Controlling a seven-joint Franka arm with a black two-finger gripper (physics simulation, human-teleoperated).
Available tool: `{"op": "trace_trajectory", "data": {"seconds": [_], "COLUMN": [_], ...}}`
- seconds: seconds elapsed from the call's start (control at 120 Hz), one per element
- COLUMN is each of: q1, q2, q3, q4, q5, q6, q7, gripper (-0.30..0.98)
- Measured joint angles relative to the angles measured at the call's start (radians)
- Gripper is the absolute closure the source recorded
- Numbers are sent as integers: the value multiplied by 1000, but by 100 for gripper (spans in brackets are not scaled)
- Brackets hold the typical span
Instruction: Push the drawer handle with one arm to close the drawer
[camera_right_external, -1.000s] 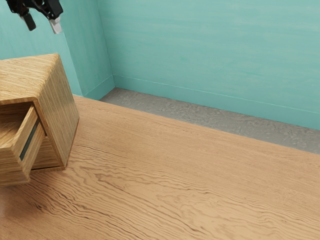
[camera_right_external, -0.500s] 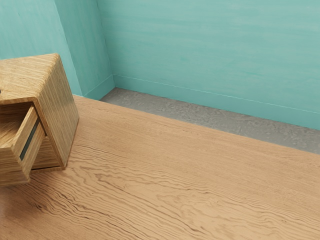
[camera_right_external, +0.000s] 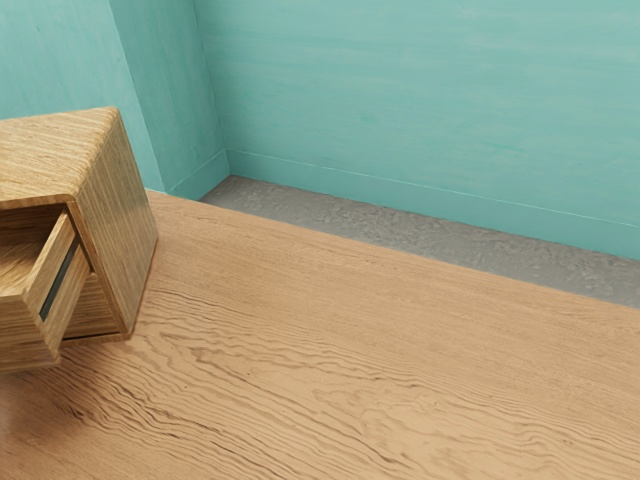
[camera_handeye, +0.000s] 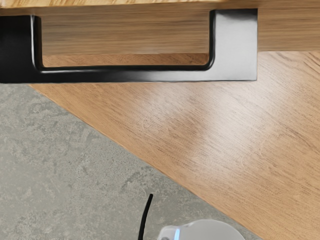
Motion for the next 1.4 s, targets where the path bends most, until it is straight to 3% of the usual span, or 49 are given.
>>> {"op": "trace_trajectory", "data": {"seconds": [0.342, 0.642, 0.817, 1.4], "q1": [25, 17, 14, -31], "q2": [-9, -5, 1, 161], "q3": [27, 34, 40, 96], "q4": [-91, -99, -97, -40], "q5": [82, 82, 77, 81], "q6": [103, 139, 150, 285], "q7": [34, 38, 33, 20], "gripper": [2, 50, 67, 76]}}
